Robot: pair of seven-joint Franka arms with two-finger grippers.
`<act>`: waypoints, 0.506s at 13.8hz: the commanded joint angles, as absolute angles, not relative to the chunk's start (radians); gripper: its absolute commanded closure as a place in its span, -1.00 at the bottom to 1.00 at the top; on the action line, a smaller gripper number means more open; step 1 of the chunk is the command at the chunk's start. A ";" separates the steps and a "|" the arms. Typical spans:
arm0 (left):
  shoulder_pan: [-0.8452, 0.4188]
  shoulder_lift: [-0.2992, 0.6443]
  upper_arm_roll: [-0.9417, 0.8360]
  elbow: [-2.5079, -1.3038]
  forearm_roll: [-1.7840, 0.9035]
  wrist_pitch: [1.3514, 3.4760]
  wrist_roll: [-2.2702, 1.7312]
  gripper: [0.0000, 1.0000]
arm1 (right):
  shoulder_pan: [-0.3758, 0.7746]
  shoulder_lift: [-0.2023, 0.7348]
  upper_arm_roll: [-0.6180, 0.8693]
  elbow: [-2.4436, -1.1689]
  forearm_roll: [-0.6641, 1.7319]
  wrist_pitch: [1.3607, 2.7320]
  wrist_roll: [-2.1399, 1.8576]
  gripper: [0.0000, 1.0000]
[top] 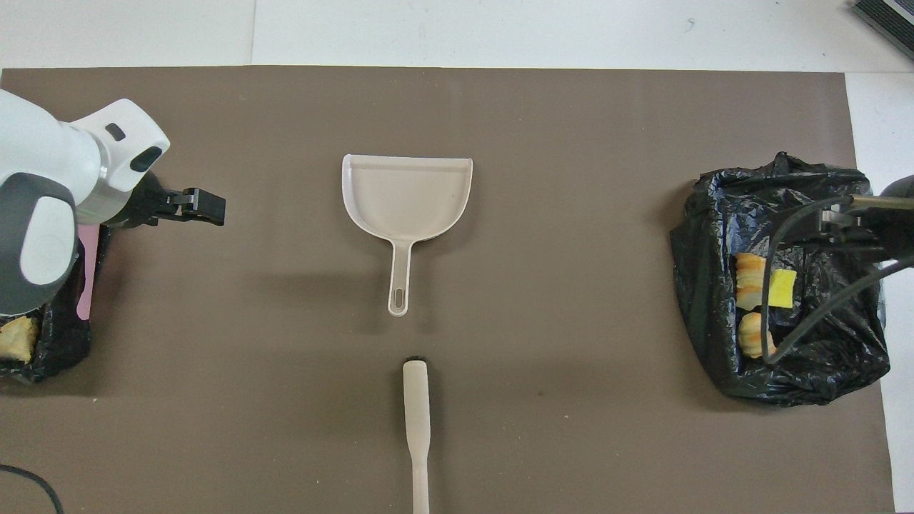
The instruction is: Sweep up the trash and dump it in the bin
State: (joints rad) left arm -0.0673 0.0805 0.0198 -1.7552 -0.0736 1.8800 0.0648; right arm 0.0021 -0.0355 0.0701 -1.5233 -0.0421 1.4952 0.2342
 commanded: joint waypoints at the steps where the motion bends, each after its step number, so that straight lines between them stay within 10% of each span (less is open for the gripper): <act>1: -0.054 0.061 0.018 -1.733 -0.063 1.852 0.081 -1.00 | -0.014 -0.052 0.077 -1.545 -0.018 1.517 0.199 -1.00; 7: -0.055 0.034 0.021 -1.579 0.023 1.623 0.115 -1.00 | -0.011 -0.052 0.077 -1.545 -0.017 1.517 0.198 -1.00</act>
State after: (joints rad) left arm -0.0580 0.0479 0.0192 -1.6220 -0.0081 1.6943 0.0805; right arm 0.0024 -0.0355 0.0708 -1.5233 -0.0413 1.4952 0.2341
